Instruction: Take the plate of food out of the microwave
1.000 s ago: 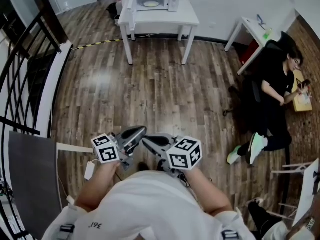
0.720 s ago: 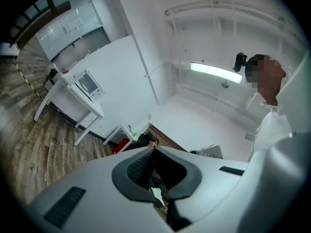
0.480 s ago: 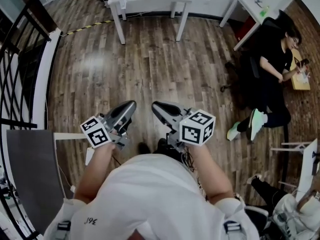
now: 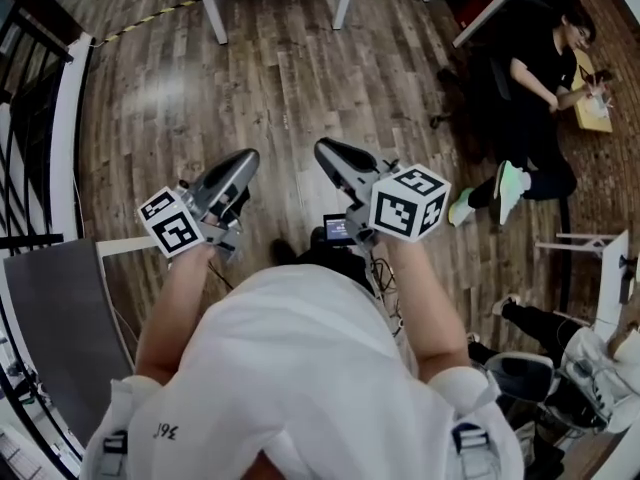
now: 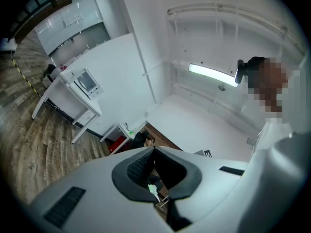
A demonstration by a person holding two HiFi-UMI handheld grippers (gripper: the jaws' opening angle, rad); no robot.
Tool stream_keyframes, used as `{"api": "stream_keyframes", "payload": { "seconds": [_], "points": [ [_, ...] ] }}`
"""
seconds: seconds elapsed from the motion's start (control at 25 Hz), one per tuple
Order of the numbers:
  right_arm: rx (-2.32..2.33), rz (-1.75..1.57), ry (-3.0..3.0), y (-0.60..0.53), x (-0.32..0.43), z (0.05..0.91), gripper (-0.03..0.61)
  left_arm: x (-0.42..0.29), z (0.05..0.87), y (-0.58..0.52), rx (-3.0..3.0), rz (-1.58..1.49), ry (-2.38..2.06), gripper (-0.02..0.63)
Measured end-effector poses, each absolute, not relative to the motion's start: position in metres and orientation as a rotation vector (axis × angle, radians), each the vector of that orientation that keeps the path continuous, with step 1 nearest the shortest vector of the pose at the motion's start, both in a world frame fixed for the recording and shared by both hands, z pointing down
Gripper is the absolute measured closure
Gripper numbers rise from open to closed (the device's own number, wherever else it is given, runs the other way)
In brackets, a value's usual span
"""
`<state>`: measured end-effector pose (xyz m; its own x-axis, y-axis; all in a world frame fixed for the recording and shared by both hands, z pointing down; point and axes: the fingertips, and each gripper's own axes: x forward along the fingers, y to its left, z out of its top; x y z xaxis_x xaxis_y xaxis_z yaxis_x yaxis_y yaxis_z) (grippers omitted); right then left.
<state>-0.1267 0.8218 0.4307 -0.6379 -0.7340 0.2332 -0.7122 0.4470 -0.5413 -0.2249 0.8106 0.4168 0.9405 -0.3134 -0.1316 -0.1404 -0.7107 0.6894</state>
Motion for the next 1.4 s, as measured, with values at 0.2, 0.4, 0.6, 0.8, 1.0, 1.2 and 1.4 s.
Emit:
{"api": "stream_keyframes", "payload": {
  "seconds": [0.2,0.4,0.6,0.8,1.0,1.2,1.4],
  "points": [
    [-1.344,-0.956,2.647,0.814,-0.130,0.430,0.569,-0.221,0.418,0.806,2.362,-0.285,-0.291,0.620],
    [-1.359,-0.971,2.652,0.802,-0.131,0.445,0.569,-0.222,0.433,0.796,2.350,-0.271,-0.301,0.620],
    [-1.367,-0.981,2.651,0.763,-0.120,0.451,0.569,-0.220,0.442,0.754,2.335,-0.249,-0.397,0.620],
    [-1.369,-1.037,2.623,0.710,-0.089,0.464,0.569,-0.201,0.452,0.698,2.310,-0.250,-0.475,0.620],
    [-1.368,-1.068,2.597,0.643,-0.041,0.467,0.569,-0.164,0.454,0.633,2.288,-0.255,-0.540,0.618],
    [-1.366,-1.108,2.594,0.591,0.003,0.468,0.569,-0.125,0.447,0.583,2.277,-0.264,-0.597,0.612],
    [-1.388,-1.102,2.607,0.544,0.038,0.467,0.569,-0.095,0.443,0.541,2.276,-0.262,-0.628,0.584]
  ]
}}
